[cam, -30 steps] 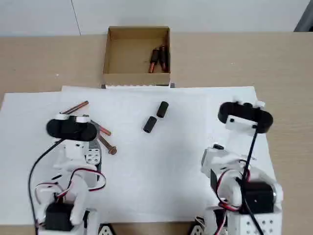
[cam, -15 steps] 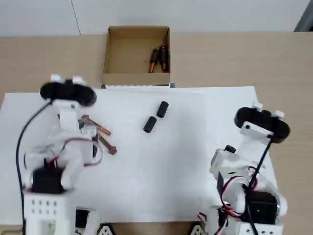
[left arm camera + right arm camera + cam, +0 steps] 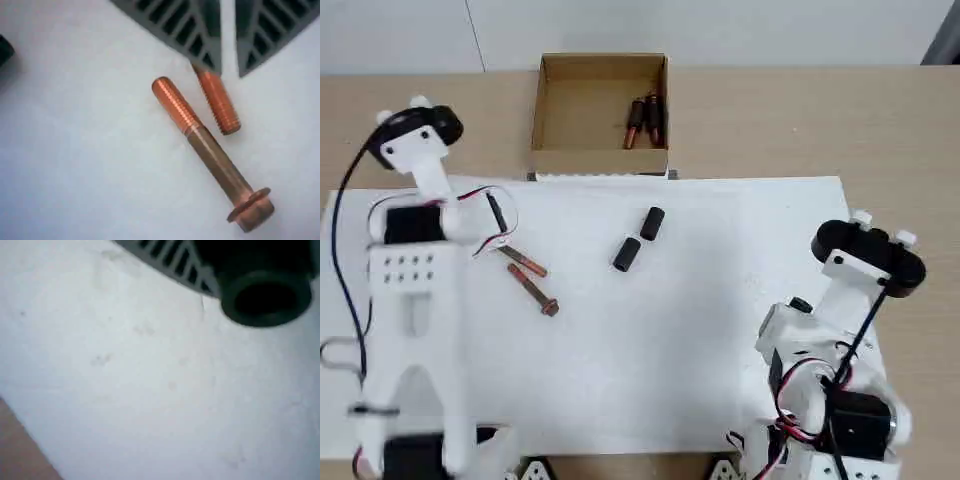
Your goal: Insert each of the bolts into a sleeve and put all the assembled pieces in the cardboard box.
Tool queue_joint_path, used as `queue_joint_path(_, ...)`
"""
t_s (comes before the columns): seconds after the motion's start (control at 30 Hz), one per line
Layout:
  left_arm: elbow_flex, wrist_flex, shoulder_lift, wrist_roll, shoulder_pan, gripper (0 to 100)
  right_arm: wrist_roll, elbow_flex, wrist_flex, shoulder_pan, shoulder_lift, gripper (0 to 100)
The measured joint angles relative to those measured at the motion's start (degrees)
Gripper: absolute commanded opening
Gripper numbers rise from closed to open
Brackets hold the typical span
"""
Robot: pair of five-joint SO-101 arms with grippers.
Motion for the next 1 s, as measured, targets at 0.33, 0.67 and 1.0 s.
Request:
queue_joint_path(0.33, -6.9, 2.7, 15.3, 7.9, 0.0, 1, 0.1, 0.4, 0.0, 0.0, -0.1, 0.3)
queue_joint_path(0.67, -11.8, 2.7, 28.1, 8.9, 0.0, 1, -0.5, 0.4, 0.0, 0.0, -0.1, 0.3)
queue_joint_path(1.0, -18.2, 2.7, 32.4, 9.0, 0.0, 15, -1.8, 4.4, 0.0, 0.0, 0.0, 0.3)
